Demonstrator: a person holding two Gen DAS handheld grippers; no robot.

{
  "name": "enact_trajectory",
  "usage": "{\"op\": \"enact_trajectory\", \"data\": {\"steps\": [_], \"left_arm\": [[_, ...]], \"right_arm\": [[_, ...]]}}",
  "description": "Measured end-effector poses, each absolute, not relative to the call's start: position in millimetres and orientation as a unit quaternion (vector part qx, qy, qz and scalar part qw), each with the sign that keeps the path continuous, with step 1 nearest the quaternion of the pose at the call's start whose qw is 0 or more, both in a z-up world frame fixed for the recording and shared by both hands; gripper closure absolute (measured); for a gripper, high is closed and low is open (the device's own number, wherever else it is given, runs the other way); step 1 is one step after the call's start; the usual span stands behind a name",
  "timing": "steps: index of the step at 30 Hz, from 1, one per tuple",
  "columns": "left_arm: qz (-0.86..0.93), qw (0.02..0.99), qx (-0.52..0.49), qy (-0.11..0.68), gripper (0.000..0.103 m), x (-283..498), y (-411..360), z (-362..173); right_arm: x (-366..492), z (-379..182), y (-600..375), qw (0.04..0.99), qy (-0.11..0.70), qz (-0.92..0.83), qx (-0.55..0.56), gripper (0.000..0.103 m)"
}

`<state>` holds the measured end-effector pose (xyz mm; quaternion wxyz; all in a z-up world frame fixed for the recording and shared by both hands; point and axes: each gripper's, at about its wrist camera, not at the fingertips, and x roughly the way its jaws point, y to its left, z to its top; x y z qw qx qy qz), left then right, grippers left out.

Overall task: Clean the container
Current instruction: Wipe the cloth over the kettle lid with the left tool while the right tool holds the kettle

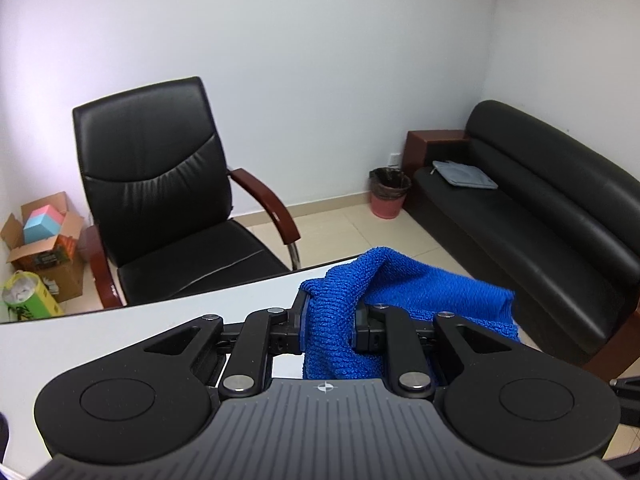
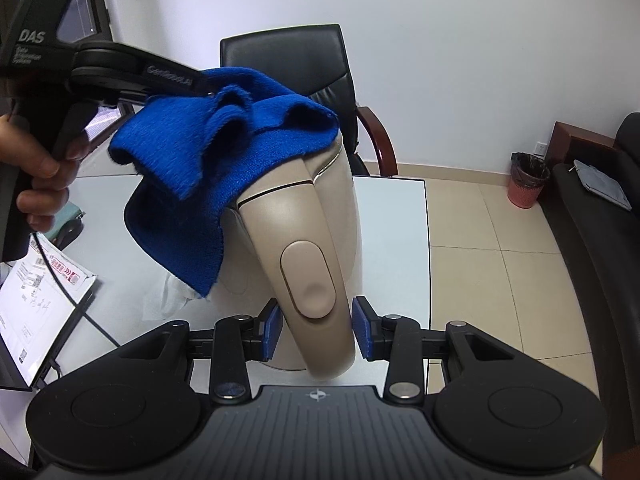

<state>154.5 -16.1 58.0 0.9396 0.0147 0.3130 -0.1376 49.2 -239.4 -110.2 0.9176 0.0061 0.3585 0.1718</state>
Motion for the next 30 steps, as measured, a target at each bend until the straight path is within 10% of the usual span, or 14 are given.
{"op": "enact_trajectory", "data": {"steps": [30], "left_arm": [[-0.173,0.934,0.063,0.306,0.096,85.5,-32.2,65.1]], "right_arm": [[45.3,-112.1,-238.1,0.916,0.361,0.174,0.000,0.063]]}}
